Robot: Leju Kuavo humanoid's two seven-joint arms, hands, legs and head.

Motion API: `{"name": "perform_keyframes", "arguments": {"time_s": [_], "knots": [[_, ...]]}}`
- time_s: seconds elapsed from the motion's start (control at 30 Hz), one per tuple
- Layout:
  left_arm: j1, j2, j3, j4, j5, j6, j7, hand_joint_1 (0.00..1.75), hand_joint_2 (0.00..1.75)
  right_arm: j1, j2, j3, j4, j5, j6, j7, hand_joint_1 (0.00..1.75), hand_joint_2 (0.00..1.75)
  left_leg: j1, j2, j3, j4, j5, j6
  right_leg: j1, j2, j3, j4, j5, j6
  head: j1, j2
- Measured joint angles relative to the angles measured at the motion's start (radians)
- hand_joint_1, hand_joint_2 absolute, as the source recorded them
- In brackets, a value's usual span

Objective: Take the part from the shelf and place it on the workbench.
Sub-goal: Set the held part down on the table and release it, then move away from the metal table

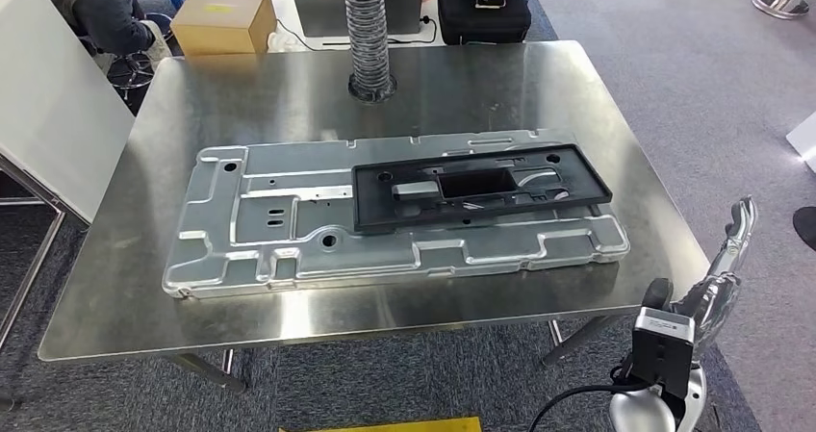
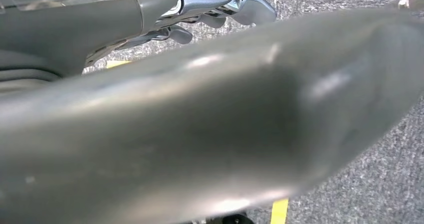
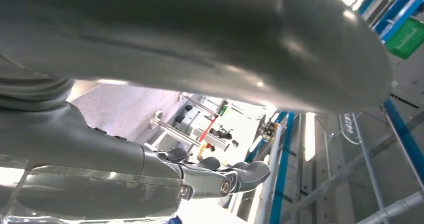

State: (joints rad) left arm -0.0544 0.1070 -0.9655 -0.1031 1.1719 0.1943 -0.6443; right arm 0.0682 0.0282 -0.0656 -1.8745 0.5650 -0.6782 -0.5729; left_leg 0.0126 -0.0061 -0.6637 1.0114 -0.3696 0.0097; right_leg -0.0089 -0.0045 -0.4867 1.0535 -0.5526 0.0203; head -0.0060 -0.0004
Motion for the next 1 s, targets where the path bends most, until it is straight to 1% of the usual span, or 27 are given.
{"name": "perform_keyframes", "arguments": {"time_s": [0.03, 0.07, 0.13, 0.17, 0.2, 0.23, 0.3, 0.33, 0.37, 0.4, 0.43, 0.47, 0.5, 0.53, 0.57, 0.6, 0.67, 0.7, 0.73, 0.77, 0.8, 0.83, 0.87, 0.9, 0.93, 0.97, 1.0], "knots": [[0.0, 0.0, 0.0, 0.0, 0.0, 0.001, 0.0, 0.0, 0.0, 0.006, 0.0, -0.003, -0.007, -0.002, 0.001, -0.001, 0.0, 0.0, 0.0, 0.0, 0.0, -0.002, 0.008, -0.005, 0.004, 0.0, 0.032, -0.048, 0.004, -0.004, 0.0, 0.0], [0.0, 0.0, 0.0, 0.0, 0.0, 0.002, 0.0, 0.0, 0.0, 0.01, 0.0, -0.005, -0.013, -0.003, 0.002, -0.002, 0.0, 0.0, 0.0, 0.001, 0.0, -0.004, 0.016, -0.012, 0.008, 0.0, 0.047, -0.073, 0.003, -0.007, 0.003, 0.0], [0.001, 0.001, 0.001, 0.0, 0.0, 0.003, 0.0, 0.0, 0.0, 0.018, 0.0, -0.009, -0.02, -0.004, 0.004, -0.002, 0.0, 0.0, 0.001, 0.0, 0.001, -0.014, 0.037, -0.025, 0.011, 0.001, 0.035, -0.082, 0.019, -0.016, 0.008, 0.0], [0.002, 0.001, 0.001, 0.001, 0.0, 0.004, 0.0, 0.0, 0.0, 0.021, 0.0, -0.01, -0.021, -0.005, 0.006, -0.002, 0.0, 0.0, 0.001, -0.001, -0.005, -0.012, 0.035, -0.03, 0.009, -0.001, 0.026, -0.086, 0.031, -0.023, 0.009, 0.0], [0.003, 0.001, 0.001, 0.002, 0.0, 0.004, 0.001, 0.0, 0.0, 0.026, 0.001, -0.01, -0.022, -0.005, 0.007, -0.002, 0.0, 0.0, 0.001, -0.002, -0.016, 0.006, 0.008, -0.035, 0.007, -0.003, 0.012, -0.09, 0.047, -0.03, 0.008, 0.0], [0.005, 0.001, 0.001, 0.003, 0.0, 0.004, 0.001, 0.0, 0.0, 0.03, 0.001, -0.01, -0.023, -0.005, 0.008, -0.002, 0.0, 0.0, 0.0, -0.002, -0.031, 0.042, -0.037, -0.038, 0.005, -0.004, -0.002, -0.093, 0.062, -0.035, 0.006, 0.0], [0.006, 0.001, 0.001, 0.004, 0.0, 0.004, 0.001, 0.0, 0.0, 0.037, 0.001, -0.011, -0.026, -0.006, 0.013, -0.002, 0.0, 0.0, 0.0, 0.0, -0.061, 0.172, -0.155, -0.041, 0.007, -0.005, -0.035, -0.093, 0.09, -0.042, 0.002, 0.0], [0.006, 0.002, 0.001, 0.004, 0.0, 0.004, 0.001, 0.0, 0.0, 0.04, 0.001, -0.011, -0.026, -0.006, 0.015, -0.002, 0.0, 0.0, 0.0, 0.0, -0.068, 0.235, -0.187, -0.042, 0.008, -0.005, -0.051, -0.091, 0.102, -0.042, 0.001, 0.0], [0.005, 0.002, 0.001, 0.004, 0.0, 0.004, 0.001, 0.0, 0.0, 0.044, 0.001, -0.012, -0.026, -0.008, 0.018, -0.002, 0.0, 0.0, 0.0, 0.0, -0.063, 0.28, -0.195, -0.042, 0.009, -0.005, -0.069, -0.088, 0.113, -0.042, 0.001, 0.0], [0.005, 0.002, 0.001, 0.005, 0.0, 0.004, 0.002, 0.0, 0.0, 0.048, 0.001, -0.013, -0.026, -0.011, 0.021, -0.002, 0.0, 0.0, 0.0, 0.0, -0.043, 0.292, -0.18, -0.041, 0.01, -0.006, -0.086, -0.085, 0.124, -0.041, 0.001, 0.0], [0.004, 0.002, 0.001, 0.005, 0.0, 0.004, 0.003, 0.0, 0.0, 0.052, 0.001, -0.015, -0.026, -0.017, 0.027, -0.001, 0.0, 0.0, 0.0, 0.0, -0.004, 0.266, -0.153, -0.04, 0.01, -0.006, -0.102, -0.079, 0.133, -0.038, 0.001, 0.0], [0.004, 0.002, 0.001, 0.005, 0.0, 0.004, 0.005, 0.0, 0.0, 0.057, 0.001, -0.018, -0.026, -0.026, 0.035, -0.001, 0.0, 0.0, -0.001, 0.0, 0.054, 0.207, -0.134, -0.036, 0.009, -0.006, -0.116, -0.073, 0.141, -0.036, 0.001, 0.0], [0.002, 0.003, 0.001, 0.005, 0.0, 0.004, 0.006, 0.0, 0.0, 0.062, 0.001, -0.021, -0.026, -0.037, 0.044, -0.001, 0.0, 0.0, -0.003, 0.0, 0.119, 0.126, -0.133, -0.032, 0.011, -0.007, -0.127, -0.066, 0.147, -0.032, 0.001, 0.0], [-0.001, 0.003, 0.001, 0.005, 0.0, 0.004, 0.008, 0.0, 0.0, 0.068, 0.001, -0.025, -0.025, -0.05, 0.054, -0.002, 0.0, 0.0, -0.005, 0.0, 0.174, 0.051, -0.144, -0.027, 0.012, -0.007, -0.134, -0.059, 0.153, -0.028, 0.001, 0.0], [-0.003, 0.004, 0.001, 0.005, 0.0, 0.004, 0.009, 0.0, 0.0, 0.073, 0.001, -0.028, -0.022, -0.062, 0.064, -0.004, 0.0, 0.0, -0.007, 0.0, 0.21, -0.003, -0.16, -0.022, 0.013, -0.008, -0.138, -0.055, 0.16, -0.022, 0.002, 0.0], [-0.004, 0.004, 0.001, 0.006, 0.0, 0.004, 0.01, 0.0, 0.0, 0.079, 0.001, -0.031, -0.019, -0.075, 0.075, -0.006, 0.0, 0.0, -0.01, 0.0, 0.224, -0.031, -0.17, -0.017, 0.013, -0.009, -0.141, -0.054, 0.167, -0.017, 0.003, 0.0], [-0.002, 0.004, 0.0, 0.006, 0.0, 0.004, 0.011, 0.0, 0.0, 0.093, 0.001, -0.039, -0.004, -0.1, 0.093, -0.014, 0.0, 0.0, -0.009, 0.003, 0.215, -0.038, -0.158, -0.004, 0.01, -0.008, -0.145, -0.051, 0.173, -0.005, 0.003, 0.0], [-0.001, 0.003, 0.0, 0.006, 0.0, 0.005, 0.012, 0.0, 0.0, 0.102, 0.001, -0.045, 0.006, -0.114, 0.103, -0.019, 0.0, 0.0, -0.008, 0.005, 0.206, -0.039, -0.148, 0.004, 0.008, -0.005, -0.152, -0.036, 0.153, 0.001, 0.005, 0.0], [-0.001, 0.002, 0.0, 0.006, 0.0, 0.005, 0.013, 0.0, 0.0, 0.111, 0.001, -0.052, 0.018, -0.129, 0.113, -0.022, 0.0, 0.0, -0.006, 0.008, 0.194, -0.041, -0.135, 0.011, 0.006, -0.003, -0.165, -0.003, 0.113, 0.007, 0.007, 0.0], [-0.002, 0.002, 0.0, 0.006, 0.0, 0.005, 0.013, 0.0, 0.0, 0.119, 0.002, -0.061, 0.032, -0.145, 0.126, -0.026, 0.0, 0.0, -0.006, 0.01, 0.18, -0.04, -0.123, 0.016, 0.003, 0.0, -0.182, 0.049, 0.061, 0.012, 0.009, 0.0], [-0.002, 0.002, 0.0, 0.006, 0.0, 0.005, 0.014, 0.0, 0.0, 0.127, 0.003, -0.071, 0.051, -0.161, 0.139, -0.03, 0.0, 0.0, -0.006, 0.01, 0.164, -0.039, -0.111, 0.019, 0.002, 0.0, -0.2, 0.115, 0.009, 0.016, 0.012, 0.0], [-0.002, 0.002, 0.0, 0.006, 0.0, 0.005, 0.014, 0.0, 0.0, 0.135, 0.004, -0.081, 0.073, -0.175, 0.151, -0.035, 0.0, 0.0, -0.007, 0.01, 0.147, -0.038, -0.099, 0.019, 0.0, 0.0, -0.213, 0.18, -0.024, 0.02, 0.013, 0.0], [-0.002, 0.002, 0.0, 0.006, 0.0, 0.005, 0.015, 0.0, 0.0, 0.141, 0.007, -0.093, 0.098, -0.188, 0.163, -0.041, 0.0, 0.0, -0.008, 0.01, 0.13, -0.036, -0.087, 0.018, -0.002, 0.0, -0.215, 0.224, -0.031, 0.022, 0.013, 0.0], [-0.002, 0.002, 0.0, 0.006, 0.0, 0.005, 0.015, 0.0, 0.0, 0.146, 0.011, -0.105, 0.125, -0.201, 0.176, -0.047, 0.0, 0.0, -0.008, 0.01, 0.113, -0.032, -0.076, 0.017, -0.003, 0.0, -0.202, 0.239, -0.016, 0.023, 0.013, 0.0], [-0.002, 0.002, -0.001, 0.006, 0.0, 0.005, 0.016, 0.0, 0.0, 0.149, 0.016, -0.117, 0.151, -0.212, 0.187, -0.054, 0.0, 0.0, -0.009, 0.01, 0.097, -0.028, -0.066, 0.015, -0.004, 0.0, -0.171, 0.214, 0.015, 0.022, 0.013, 0.0], [-0.002, 0.002, -0.001, 0.006, 0.0, 0.005, 0.016, 0.0, 0.0, 0.15, 0.02, -0.128, 0.176, -0.223, 0.199, -0.061, 0.0, 0.0, -0.009, 0.01, 0.082, -0.024, -0.057, 0.012, -0.004, 0.0, -0.122, 0.156, 0.042, 0.018, 0.013, 0.0], [-0.002, 0.002, -0.001, 0.006, 0.0, 0.006, 0.016, 0.0, 0.0, 0.149, 0.024, -0.139, 0.199, -0.231, 0.21, -0.066, 0.0, 0.0, -0.011, 0.01, 0.07, -0.019, -0.049, 0.009, -0.003, 0.0, -0.065, 0.078, 0.051, 0.012, 0.012, 0.0]]}}
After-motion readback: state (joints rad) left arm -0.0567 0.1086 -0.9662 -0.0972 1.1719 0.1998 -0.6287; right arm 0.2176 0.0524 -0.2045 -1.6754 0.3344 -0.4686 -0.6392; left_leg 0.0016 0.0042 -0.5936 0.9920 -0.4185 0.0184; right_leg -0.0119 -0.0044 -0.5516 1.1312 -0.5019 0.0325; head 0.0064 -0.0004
